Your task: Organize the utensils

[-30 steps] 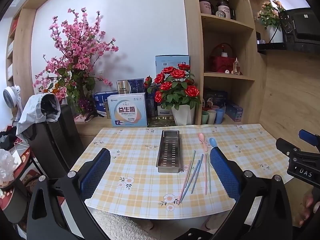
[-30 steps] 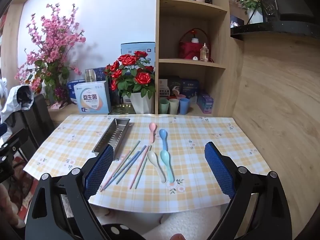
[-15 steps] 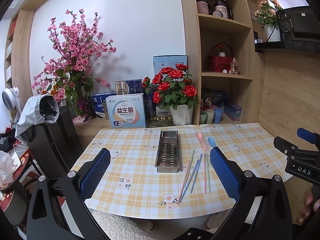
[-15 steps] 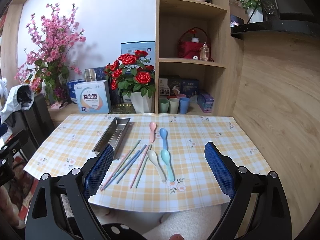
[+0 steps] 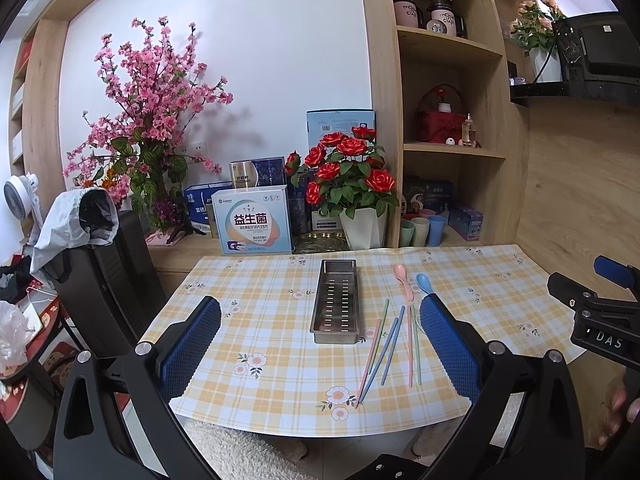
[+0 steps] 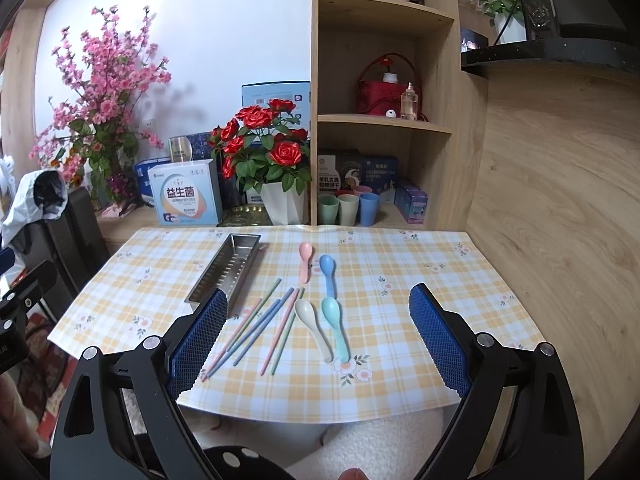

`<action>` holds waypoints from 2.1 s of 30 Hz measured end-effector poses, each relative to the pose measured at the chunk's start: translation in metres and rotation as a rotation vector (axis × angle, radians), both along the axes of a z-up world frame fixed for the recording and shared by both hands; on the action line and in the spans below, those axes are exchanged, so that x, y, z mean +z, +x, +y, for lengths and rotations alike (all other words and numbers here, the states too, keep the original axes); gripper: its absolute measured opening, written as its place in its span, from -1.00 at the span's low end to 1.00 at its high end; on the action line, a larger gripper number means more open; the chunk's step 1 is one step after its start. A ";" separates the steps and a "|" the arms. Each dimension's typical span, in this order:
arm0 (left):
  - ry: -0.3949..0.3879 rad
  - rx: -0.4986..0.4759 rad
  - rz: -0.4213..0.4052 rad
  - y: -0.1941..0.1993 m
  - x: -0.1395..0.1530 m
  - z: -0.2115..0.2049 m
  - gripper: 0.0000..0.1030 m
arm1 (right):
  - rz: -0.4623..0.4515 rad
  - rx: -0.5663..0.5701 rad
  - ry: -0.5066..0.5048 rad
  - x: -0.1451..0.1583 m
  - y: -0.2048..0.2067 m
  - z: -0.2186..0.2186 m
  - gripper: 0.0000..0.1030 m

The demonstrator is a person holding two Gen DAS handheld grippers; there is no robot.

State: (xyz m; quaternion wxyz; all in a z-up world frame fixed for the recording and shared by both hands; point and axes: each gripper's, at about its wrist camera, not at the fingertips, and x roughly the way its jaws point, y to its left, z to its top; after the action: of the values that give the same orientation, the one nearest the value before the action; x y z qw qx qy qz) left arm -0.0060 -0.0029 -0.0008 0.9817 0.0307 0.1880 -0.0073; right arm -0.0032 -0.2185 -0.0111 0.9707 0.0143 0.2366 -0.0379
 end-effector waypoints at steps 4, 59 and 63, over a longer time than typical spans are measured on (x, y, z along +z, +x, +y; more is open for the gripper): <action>0.001 -0.001 0.000 0.000 -0.001 0.000 0.90 | 0.000 0.000 0.000 0.000 0.000 0.000 0.73; -0.028 -0.119 -0.049 0.026 0.008 0.016 0.90 | -0.008 0.082 0.063 0.002 0.020 -0.015 0.73; 0.004 -0.118 -0.031 0.061 0.012 0.015 0.90 | -0.023 0.099 0.023 0.001 0.051 -0.019 0.73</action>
State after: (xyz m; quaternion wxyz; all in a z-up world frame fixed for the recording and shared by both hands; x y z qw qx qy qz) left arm 0.0551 0.0126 0.0114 0.9823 0.0438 0.1705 -0.0644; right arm 0.0476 -0.2373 -0.0100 0.9739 0.0145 0.2263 0.0128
